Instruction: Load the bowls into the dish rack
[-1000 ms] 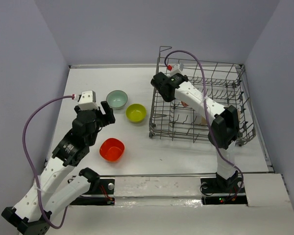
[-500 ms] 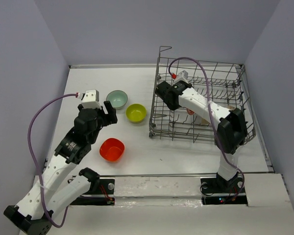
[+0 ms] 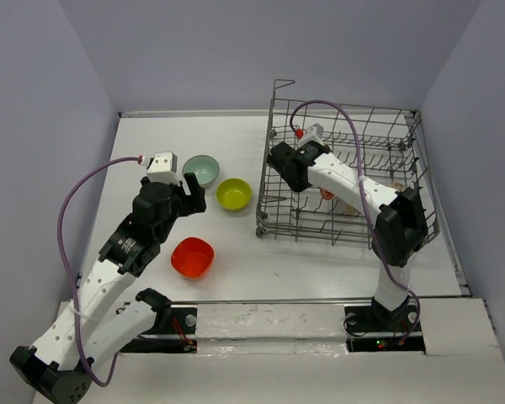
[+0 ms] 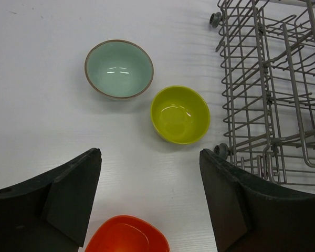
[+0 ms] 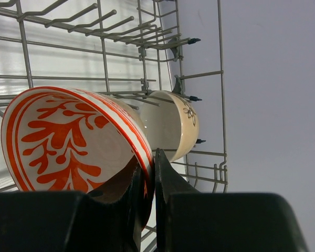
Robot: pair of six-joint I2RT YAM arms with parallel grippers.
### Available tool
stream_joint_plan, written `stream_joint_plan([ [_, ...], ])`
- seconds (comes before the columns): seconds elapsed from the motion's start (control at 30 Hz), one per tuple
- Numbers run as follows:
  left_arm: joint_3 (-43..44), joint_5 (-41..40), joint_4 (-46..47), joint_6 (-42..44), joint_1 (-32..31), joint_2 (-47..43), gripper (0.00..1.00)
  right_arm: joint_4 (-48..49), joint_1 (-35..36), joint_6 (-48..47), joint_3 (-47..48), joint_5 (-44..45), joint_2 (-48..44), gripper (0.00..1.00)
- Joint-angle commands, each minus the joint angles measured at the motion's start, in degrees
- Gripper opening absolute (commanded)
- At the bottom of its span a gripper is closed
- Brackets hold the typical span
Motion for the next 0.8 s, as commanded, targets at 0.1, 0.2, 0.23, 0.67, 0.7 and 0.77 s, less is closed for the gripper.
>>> stream_joint_plan([
  [0.1,0.83,8.57,3.93,-0.16,0.25,2.94,0.82,-3.19,0.18,0.56,3.62,3.87,-1.62,0.01],
  [0.2,1.1,11.47,4.81,-1.3,0.25,4.08,0.81,-3.19,0.18,0.38,4.5,3.96,-1.27,0.02],
  [0.23,1.18,12.09,5.08,-1.66,0.25,4.34,0.81,-3.19,0.18,0.04,5.37,3.96,-1.27,0.02],
  [0.67,-1.89,25.8,14.83,-12.64,-0.19,11.28,0.72,-3.19,0.18,-0.93,5.64,3.7,-3.9,0.04],
  [0.7,-2.15,26.24,15.88,-12.91,-0.45,11.81,0.7,-3.19,0.18,-1.11,5.73,3.7,-4.16,0.04],
  [0.77,-2.42,25.99,16.68,-13.52,-1.85,13.39,0.69,-3.1,0.18,-1.11,5.82,3.52,-4.78,0.04],
])
